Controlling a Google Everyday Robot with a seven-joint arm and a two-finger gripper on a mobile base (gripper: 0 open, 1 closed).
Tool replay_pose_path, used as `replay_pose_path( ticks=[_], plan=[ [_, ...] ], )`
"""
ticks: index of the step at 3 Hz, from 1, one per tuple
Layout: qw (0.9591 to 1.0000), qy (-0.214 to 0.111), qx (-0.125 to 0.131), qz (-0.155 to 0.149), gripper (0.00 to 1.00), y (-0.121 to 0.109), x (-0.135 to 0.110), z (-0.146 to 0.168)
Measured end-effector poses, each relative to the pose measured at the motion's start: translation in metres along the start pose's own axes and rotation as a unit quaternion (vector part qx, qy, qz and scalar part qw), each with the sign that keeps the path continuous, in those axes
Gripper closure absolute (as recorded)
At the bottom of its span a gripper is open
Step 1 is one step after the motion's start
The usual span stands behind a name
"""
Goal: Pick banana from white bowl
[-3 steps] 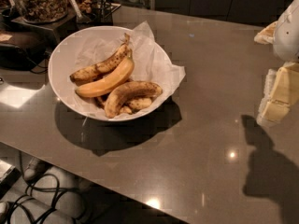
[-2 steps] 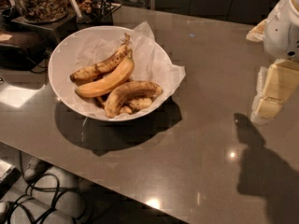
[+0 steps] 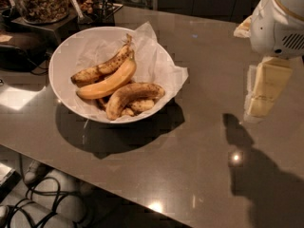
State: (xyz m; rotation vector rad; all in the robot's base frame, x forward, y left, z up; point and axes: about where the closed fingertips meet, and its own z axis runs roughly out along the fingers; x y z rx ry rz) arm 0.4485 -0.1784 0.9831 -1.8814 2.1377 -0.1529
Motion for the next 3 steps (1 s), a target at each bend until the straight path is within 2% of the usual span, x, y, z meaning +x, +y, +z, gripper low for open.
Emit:
replay_pose_path(
  ticks=[1, 2, 3],
  plan=[
    [0.9999, -0.006, 0.004, -0.009, 0.00, 0.000, -0.003, 0.000],
    [0.9974, -0.011, 0.006, -0.071, 0.00, 0.012, -0.041, 0.004],
    [0.9920, 0.002, 0.005, -0.126, 0.00, 0.020, -0.074, 0.015]
  ],
)
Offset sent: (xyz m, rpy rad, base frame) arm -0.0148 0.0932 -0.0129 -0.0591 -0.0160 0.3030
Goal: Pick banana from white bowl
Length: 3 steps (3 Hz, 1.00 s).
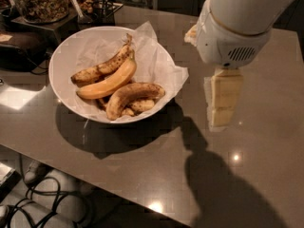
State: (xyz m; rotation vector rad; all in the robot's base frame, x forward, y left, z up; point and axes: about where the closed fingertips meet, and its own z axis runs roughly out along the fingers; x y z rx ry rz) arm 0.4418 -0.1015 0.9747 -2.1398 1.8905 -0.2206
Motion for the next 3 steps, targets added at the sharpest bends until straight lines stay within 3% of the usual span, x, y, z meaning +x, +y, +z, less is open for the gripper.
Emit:
replay_pose_path(
  ticks=[2, 3],
  plan=[
    [0.9999, -0.008, 0.002, 0.008, 0.00, 0.007, 0.001, -0.008],
    [0.9998, -0.014, -0.003, 0.015, 0.00, -0.003, -0.021, -0.001]
  ],
)
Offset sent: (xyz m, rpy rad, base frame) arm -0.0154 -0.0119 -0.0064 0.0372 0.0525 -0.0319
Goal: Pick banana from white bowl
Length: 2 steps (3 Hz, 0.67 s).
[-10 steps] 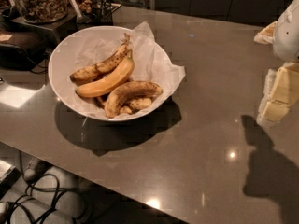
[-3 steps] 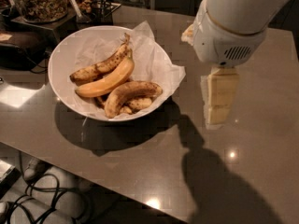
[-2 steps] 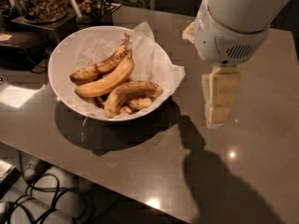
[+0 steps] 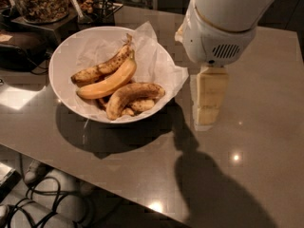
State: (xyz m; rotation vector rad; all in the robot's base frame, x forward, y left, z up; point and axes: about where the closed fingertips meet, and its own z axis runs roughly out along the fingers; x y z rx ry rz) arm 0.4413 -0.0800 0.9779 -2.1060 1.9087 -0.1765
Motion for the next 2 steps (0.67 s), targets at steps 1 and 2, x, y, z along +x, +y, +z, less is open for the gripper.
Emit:
replay_pose_path(
  ticks=[1, 2],
  plan=[
    [1.0000, -0.003, -0.002, 0.002, 0.00, -0.017, -0.019, 0.006],
    [0.9999, -0.005, -0.009, -0.005, 0.13, -0.029, -0.029, 0.013]
  ],
)
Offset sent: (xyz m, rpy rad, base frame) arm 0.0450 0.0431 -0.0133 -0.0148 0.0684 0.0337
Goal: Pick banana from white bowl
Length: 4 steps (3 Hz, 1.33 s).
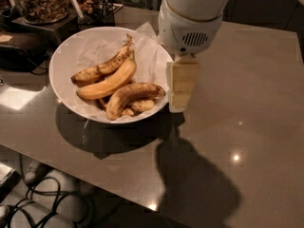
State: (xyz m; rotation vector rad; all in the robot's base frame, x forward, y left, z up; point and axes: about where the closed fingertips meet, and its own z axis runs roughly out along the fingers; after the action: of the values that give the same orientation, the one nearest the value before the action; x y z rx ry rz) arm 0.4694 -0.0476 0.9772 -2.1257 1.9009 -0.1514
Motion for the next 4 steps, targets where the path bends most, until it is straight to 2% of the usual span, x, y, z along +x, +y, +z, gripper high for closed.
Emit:
replay_pose_path(
  ticks=[1, 2, 3, 4],
  plan=[
    [0.9998, -0.005, -0.009, -0.015, 0.09, -0.013, -0.011, 0.010],
    [0.9993, -0.012, -0.021, -0.030, 0.11, -0.022, -0.021, 0.022],
    [0.9984, -0.026, -0.034, -0.037, 0.27, -0.031, -0.026, 0.033],
    [0.9974, -0.035, -0.051, -0.038, 0.36, -0.036, -0.028, 0.046]
  ],
)
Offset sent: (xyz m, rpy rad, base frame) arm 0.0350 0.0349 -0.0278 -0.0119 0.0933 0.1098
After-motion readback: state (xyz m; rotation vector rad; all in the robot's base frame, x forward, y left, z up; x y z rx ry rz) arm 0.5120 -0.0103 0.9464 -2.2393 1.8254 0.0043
